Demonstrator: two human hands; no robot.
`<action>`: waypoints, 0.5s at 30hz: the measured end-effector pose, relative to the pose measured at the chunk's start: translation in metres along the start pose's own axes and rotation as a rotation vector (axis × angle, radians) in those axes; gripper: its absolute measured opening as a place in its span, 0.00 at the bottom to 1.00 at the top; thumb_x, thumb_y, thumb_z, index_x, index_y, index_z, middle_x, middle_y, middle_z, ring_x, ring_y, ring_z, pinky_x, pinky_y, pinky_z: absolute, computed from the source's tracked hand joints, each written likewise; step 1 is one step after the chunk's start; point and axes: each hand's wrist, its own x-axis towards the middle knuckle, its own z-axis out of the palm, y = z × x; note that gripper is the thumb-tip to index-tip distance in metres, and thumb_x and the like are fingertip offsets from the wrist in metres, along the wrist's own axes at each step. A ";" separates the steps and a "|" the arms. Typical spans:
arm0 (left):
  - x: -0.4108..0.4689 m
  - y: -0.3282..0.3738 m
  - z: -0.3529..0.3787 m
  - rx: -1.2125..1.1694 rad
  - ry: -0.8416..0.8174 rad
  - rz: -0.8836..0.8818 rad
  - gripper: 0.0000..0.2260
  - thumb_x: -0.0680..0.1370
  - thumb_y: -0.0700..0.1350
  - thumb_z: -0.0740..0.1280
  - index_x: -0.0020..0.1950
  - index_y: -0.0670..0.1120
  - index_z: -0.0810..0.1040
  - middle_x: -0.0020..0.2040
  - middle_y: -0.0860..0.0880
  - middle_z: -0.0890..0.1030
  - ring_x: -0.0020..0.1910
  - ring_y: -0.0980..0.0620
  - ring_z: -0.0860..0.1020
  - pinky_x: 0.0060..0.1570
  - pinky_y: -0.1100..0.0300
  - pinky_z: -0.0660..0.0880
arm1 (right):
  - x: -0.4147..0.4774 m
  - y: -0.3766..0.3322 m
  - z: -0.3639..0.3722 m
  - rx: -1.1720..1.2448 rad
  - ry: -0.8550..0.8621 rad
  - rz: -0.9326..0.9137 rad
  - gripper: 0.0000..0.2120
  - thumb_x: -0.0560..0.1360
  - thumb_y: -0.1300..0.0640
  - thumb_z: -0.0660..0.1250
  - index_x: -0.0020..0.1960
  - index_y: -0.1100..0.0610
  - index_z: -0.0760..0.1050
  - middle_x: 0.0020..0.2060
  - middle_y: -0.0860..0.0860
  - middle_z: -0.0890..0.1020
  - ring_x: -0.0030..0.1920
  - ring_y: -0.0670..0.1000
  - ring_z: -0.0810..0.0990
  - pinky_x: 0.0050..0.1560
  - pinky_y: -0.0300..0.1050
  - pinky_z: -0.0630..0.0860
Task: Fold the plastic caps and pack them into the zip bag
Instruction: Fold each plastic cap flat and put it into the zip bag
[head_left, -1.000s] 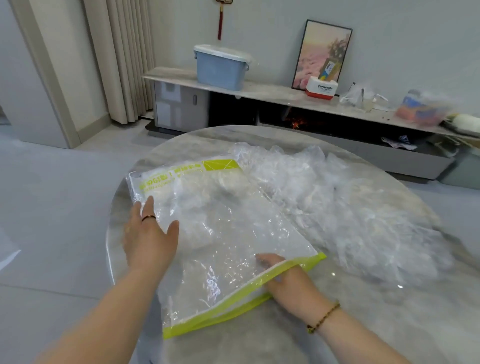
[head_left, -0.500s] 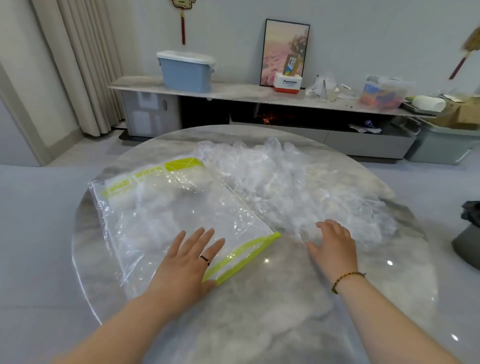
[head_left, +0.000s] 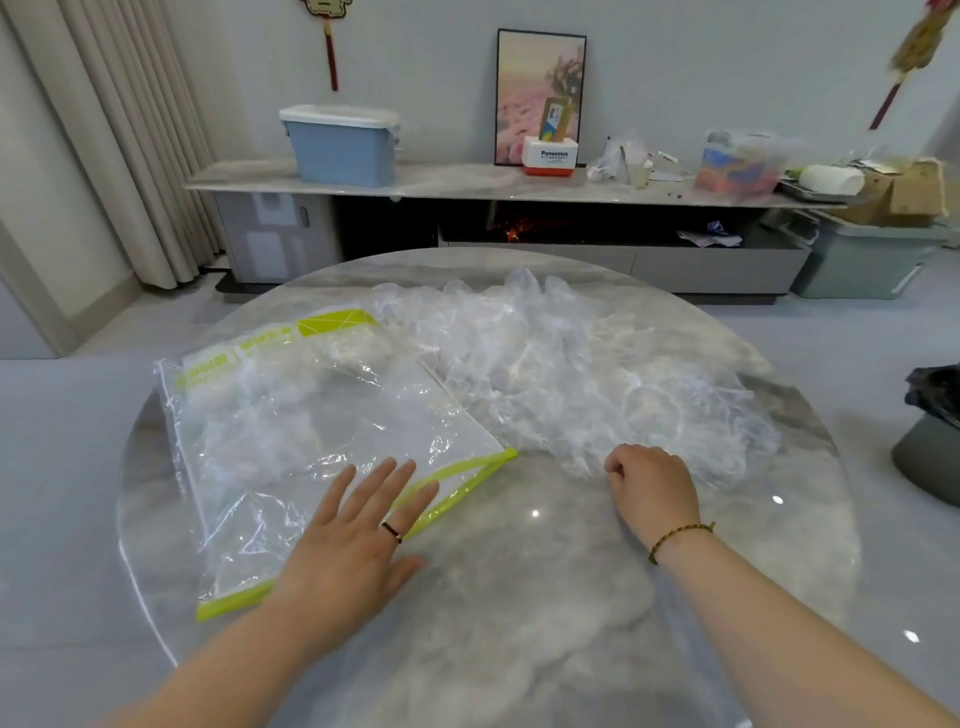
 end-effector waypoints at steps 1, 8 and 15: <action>0.000 0.006 0.000 -0.012 0.012 0.043 0.25 0.81 0.56 0.37 0.64 0.48 0.67 0.61 0.45 0.77 0.72 0.47 0.56 0.69 0.54 0.48 | -0.003 -0.001 -0.003 0.041 0.040 -0.011 0.09 0.78 0.63 0.55 0.49 0.56 0.74 0.48 0.51 0.79 0.51 0.51 0.74 0.48 0.38 0.64; 0.008 0.028 0.008 -0.072 0.051 0.174 0.27 0.81 0.55 0.40 0.57 0.53 0.78 0.56 0.48 0.81 0.61 0.52 0.68 0.67 0.56 0.50 | -0.029 -0.004 -0.013 0.248 0.130 -0.106 0.16 0.77 0.57 0.63 0.63 0.61 0.72 0.57 0.54 0.76 0.60 0.56 0.72 0.58 0.43 0.67; 0.004 0.036 0.019 -0.071 -0.055 0.222 0.21 0.68 0.57 0.54 0.46 0.53 0.84 0.50 0.53 0.83 0.48 0.56 0.82 0.66 0.60 0.50 | -0.013 0.032 -0.005 0.107 -0.112 0.158 0.10 0.78 0.57 0.58 0.57 0.58 0.73 0.50 0.51 0.76 0.51 0.50 0.73 0.45 0.39 0.69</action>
